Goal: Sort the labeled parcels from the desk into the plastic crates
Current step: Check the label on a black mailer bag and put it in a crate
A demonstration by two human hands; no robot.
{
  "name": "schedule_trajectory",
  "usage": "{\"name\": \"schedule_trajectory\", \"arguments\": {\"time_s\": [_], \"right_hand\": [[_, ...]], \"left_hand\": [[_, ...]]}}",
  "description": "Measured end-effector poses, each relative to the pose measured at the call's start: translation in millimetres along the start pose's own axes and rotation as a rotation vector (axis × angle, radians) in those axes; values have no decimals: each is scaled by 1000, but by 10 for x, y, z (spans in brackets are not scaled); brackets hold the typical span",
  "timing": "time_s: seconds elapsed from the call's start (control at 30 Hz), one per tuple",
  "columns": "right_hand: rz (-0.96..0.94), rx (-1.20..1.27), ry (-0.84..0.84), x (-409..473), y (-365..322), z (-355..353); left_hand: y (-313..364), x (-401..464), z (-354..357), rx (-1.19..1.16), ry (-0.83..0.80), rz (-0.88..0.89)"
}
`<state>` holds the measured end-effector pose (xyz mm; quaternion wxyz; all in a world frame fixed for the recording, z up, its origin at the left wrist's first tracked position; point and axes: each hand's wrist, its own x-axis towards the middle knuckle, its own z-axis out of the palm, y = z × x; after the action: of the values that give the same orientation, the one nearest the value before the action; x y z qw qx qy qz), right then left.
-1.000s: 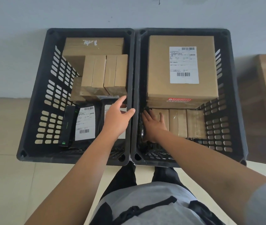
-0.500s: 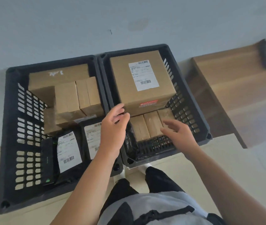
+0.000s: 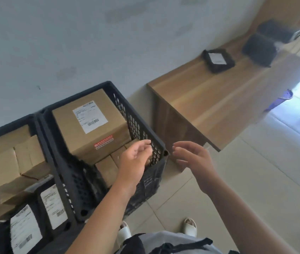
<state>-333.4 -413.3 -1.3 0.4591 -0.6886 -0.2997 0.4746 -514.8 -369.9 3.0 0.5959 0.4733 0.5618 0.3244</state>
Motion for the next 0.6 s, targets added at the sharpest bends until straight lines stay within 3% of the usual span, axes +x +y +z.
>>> {"name": "schedule_trajectory", "arguments": {"time_s": [0.3,0.6], "right_hand": [[3,230,161,154,196,-1857],[40,376,282,314,346,-3141]], "left_hand": [[201,-11,1815,5,-92,-1],[250,86,3254,79,-283,-35]]}}
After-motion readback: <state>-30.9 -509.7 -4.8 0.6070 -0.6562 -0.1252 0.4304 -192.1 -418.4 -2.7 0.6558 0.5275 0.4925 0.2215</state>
